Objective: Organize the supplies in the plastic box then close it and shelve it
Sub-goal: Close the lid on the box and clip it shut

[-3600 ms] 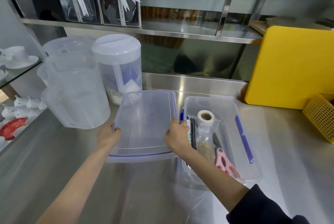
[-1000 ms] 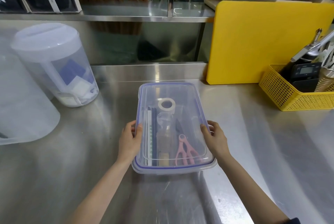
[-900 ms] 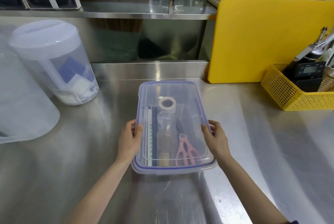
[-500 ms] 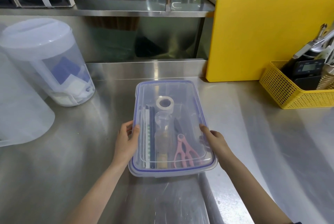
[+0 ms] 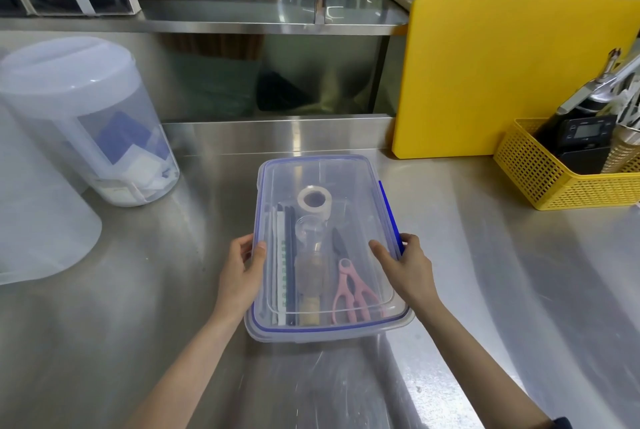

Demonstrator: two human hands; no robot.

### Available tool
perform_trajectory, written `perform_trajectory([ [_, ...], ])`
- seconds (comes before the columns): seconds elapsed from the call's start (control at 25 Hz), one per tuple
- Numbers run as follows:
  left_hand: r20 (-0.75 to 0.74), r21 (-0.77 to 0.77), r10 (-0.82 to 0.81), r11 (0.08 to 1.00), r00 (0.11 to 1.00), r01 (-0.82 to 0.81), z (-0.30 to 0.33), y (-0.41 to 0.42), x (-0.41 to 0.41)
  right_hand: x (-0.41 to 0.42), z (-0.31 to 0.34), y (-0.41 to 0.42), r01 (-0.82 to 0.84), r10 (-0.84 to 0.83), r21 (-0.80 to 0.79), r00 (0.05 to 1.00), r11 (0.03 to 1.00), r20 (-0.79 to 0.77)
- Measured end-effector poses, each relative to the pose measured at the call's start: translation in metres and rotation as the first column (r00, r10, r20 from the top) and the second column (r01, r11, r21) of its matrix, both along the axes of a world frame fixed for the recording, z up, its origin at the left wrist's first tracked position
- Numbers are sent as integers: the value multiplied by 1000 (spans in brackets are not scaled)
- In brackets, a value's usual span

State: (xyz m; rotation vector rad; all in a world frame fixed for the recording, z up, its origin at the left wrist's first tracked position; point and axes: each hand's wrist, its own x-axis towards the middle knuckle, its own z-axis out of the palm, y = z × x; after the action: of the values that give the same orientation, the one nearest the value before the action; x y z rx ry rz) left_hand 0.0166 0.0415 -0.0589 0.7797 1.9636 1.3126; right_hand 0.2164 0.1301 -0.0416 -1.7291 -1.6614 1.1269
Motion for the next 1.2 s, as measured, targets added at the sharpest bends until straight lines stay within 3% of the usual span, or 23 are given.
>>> perform_trajectory([
  [0.2,4,-10,0,1000,1000,0,0,0,0,0,-3,-3,-21,18,62,999,998,50],
  [0.6,106,-23,-31,999,994,33,6,-3,2,-1,4,-3,20,-20,-5,999,1000,-50],
  [0.76,40,-30,-60,998,997,62,10,-3,3,1,4,-3,-95,92,68,994,993,51],
  [0.96,10,-6,-40,999,999,40,12,-4,8,1,2,0,-72,67,85,996,994,55],
  [1.2,-2,-22,-46,999,999,46,14,-3,10,4,0,2,-140,115,137,977,981,178],
])
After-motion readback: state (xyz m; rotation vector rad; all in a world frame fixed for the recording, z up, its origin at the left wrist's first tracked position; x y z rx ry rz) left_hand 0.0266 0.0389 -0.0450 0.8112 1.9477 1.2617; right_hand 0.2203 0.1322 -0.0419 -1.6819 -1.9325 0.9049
